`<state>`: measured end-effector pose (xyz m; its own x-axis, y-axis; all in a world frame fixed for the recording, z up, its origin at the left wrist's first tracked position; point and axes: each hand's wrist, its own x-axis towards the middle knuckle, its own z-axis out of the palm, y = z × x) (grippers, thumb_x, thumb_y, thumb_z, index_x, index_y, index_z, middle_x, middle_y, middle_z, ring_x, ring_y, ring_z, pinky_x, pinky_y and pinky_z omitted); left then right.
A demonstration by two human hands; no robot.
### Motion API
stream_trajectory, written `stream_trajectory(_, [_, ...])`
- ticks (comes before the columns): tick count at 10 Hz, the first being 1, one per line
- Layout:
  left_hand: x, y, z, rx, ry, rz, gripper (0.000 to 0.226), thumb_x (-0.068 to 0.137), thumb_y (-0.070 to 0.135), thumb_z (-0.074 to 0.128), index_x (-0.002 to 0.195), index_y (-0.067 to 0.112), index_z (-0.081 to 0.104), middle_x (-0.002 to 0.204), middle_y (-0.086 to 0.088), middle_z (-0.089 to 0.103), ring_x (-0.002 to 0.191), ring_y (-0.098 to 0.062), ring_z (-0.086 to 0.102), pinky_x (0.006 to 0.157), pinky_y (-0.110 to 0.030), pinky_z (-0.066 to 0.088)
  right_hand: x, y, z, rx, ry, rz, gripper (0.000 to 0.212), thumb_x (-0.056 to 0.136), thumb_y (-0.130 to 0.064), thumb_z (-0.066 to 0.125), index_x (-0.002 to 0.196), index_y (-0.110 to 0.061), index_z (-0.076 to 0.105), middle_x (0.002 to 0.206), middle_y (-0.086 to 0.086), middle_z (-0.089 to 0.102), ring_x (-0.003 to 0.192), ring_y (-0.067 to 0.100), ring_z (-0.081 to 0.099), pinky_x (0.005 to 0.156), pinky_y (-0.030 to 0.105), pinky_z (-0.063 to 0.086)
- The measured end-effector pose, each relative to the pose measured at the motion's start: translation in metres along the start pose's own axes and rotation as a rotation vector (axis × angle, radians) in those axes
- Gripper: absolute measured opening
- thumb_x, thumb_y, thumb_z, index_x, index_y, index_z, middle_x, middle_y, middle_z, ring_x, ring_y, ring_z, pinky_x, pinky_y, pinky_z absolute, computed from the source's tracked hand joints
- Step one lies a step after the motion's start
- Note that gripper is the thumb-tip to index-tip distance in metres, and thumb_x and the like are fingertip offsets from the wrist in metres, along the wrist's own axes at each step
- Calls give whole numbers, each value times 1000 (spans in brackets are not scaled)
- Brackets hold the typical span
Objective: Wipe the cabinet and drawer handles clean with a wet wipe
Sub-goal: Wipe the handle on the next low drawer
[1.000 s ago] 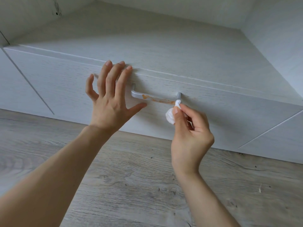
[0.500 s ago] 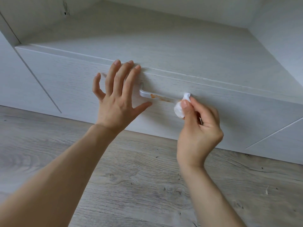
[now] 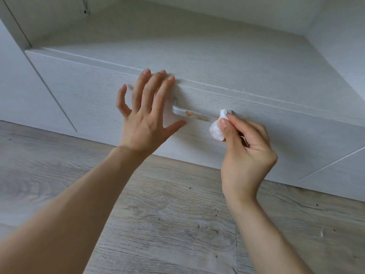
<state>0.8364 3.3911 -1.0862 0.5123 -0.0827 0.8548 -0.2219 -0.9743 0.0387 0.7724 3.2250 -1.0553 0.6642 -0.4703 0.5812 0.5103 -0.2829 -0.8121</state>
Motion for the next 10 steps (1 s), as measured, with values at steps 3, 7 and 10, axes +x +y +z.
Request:
stream_trajectory(3, [-1, -3, 1, 9, -9, 16, 86, 78, 63, 65, 141, 15, 31, 144, -8, 43, 138, -25, 23, 106, -46, 12, 6, 8, -6, -159, -142, -151, 22, 89, -9, 62, 111, -12, 66, 86, -2, 55, 68, 30, 62, 62, 43, 54])
stream_trajectory(7, [-1, -3, 1, -4, -26, 9, 86, 78, 62, 64, 142, 16, 29, 145, -8, 42, 139, -25, 22, 106, -46, 11, 20, 8, -18, -426, -331, -446, 29, 84, -7, 68, 111, 2, 66, 92, 18, 54, 74, 2, 44, 75, 3, 37])
stream_trajectory(10, [0, -2, -1, -10, -44, 7, 87, 78, 60, 66, 142, 16, 28, 145, -8, 42, 139, -24, 21, 107, -46, 10, 16, 4, -5, -516, -323, -546, 25, 79, 1, 72, 104, 5, 69, 81, 19, 59, 75, 14, 48, 73, 10, 34])
